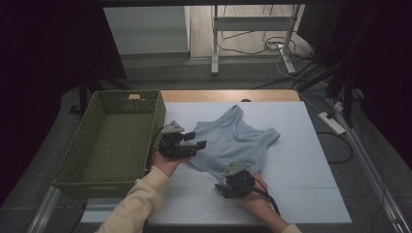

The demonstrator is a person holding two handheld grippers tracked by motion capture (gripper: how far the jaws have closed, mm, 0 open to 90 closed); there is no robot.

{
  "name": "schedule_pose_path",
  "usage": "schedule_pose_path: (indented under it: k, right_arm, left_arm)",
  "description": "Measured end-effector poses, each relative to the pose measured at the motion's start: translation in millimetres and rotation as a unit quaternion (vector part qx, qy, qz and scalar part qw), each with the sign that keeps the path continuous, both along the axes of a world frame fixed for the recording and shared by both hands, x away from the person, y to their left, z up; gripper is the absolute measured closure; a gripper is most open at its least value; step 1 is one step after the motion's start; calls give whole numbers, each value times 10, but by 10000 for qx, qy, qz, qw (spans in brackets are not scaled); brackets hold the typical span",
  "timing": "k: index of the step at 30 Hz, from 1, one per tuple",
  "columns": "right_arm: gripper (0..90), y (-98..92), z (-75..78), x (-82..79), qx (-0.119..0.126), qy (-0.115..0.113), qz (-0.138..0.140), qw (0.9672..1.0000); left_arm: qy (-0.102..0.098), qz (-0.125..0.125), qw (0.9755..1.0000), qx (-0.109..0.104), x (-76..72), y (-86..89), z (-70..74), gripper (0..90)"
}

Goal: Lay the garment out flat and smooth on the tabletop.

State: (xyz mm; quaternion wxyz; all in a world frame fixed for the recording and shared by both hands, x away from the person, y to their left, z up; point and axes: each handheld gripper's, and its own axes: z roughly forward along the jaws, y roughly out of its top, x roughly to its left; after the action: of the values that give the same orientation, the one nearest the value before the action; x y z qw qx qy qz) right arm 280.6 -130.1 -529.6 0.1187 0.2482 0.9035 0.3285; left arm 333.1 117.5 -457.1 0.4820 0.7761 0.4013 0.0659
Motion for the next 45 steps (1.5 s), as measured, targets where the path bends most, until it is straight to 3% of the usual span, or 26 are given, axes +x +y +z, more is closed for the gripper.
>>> schedule_pose_path:
  k: [8, 16, 22, 28, 39, 45]
  right_arm:
    - [549, -39, 23, 23, -2, 60, -62, 10000]
    - [751, -112, 42, 69, 157, 204, -62, 9996]
    - [778, -155, 96, 74, 162, 232, -53, 9996]
    - [800, -247, 217, 42, 330, 117, -38, 9994]
    - [815, -601, 415, -28, 768, 111, -145, 9969]
    - [815, -744, 486, -105, 807, 54, -100, 9967]
  left_arm:
    - [9, 2, 10000, -8, -4, 1, 2, 388]
    - [17, -5, 10000, -5, 1, 2, -3, 388]
    - [18, -10, 10000, -15, -3, 2, -1, 388]
    - [32, -2, 10000, -28, -1, 11, -2, 387]
    - [48, -9, 10000, -31, 2, 11, -7, 388]
    - [57, -11, 10000, -28, 3, 12, -9, 388]
